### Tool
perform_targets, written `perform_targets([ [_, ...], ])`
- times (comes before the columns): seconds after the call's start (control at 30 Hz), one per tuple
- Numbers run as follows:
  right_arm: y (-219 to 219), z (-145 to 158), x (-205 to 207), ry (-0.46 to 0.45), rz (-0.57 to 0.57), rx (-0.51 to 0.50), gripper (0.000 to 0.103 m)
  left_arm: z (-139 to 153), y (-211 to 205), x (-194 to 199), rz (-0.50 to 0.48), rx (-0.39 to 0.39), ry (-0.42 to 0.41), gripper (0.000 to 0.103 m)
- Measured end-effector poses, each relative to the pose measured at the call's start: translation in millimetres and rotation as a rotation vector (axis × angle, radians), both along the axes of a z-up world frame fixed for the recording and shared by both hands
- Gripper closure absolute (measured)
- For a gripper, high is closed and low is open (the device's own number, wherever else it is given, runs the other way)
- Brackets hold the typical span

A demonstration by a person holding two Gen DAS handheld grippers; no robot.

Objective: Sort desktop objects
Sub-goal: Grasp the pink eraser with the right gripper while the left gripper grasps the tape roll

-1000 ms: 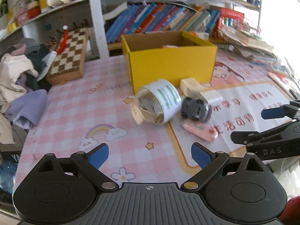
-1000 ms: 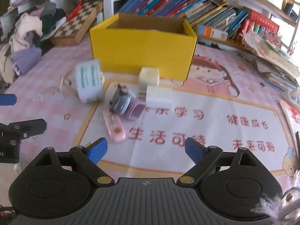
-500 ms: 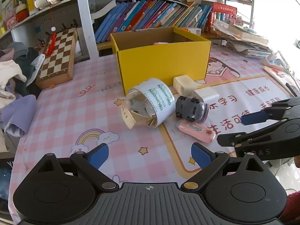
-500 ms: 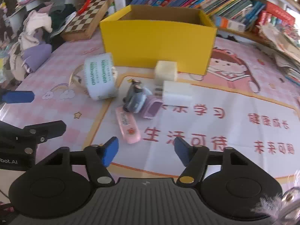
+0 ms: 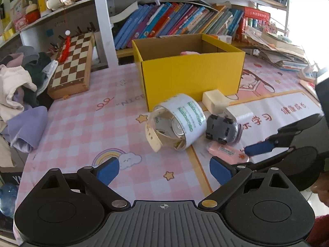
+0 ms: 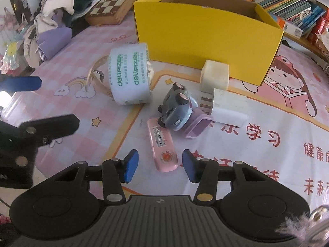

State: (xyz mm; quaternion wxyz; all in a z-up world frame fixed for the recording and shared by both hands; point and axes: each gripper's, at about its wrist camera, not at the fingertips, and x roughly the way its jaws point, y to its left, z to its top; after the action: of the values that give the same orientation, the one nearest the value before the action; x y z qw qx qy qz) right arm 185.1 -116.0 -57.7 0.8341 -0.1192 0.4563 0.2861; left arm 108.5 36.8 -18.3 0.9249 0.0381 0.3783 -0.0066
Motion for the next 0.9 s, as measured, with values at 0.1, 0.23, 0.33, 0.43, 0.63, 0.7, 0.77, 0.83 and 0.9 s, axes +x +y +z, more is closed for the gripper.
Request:
perform_targets([
  [0.1, 0, -3, 4, 0.012, 0.006, -0.003, 0.07, -1, -2, 3, 0.003, 0.0, -0.001, 0.007],
  [0.23, -6, -3, 5, 0.012, 0.012, 0.003, 0.079, 0, -6, 7, -0.005, -0.005, -0.013, 0.007],
  [0.33, -12, 0, 4, -0.001, 0.017, 0.012, 0.079, 2, -9, 9, -0.018, -0.023, -0.034, 0.008],
  [0.43, -21, 5, 2, -0.019, 0.017, 0.015, 0.079, 4, -14, 17, -0.035, -0.043, -0.051, 0.012],
  [0.63, -34, 11, -2, -0.044, 0.022, -0.003, 0.079, 2, -24, 45, -0.015, -0.078, -0.054, 0.015],
  [0.7, -38, 12, -3, -0.057, 0.027, -0.012, 0.079, -2, -26, 55, 0.003, -0.094, -0.043, 0.019],
  [0.77, -43, 13, -3, -0.063, 0.025, -0.016, 0.079, -7, -27, 64, 0.03, -0.088, -0.027, 0.025],
  [0.83, -47, 13, -3, -0.066, 0.02, -0.019, 0.079, -11, -27, 71, 0.05, -0.09, -0.015, 0.044],
  [0.9, -51, 13, -2, -0.063, 0.01, -0.018, 0.079, -13, -24, 73, 0.055, -0.115, -0.017, 0.061],
])
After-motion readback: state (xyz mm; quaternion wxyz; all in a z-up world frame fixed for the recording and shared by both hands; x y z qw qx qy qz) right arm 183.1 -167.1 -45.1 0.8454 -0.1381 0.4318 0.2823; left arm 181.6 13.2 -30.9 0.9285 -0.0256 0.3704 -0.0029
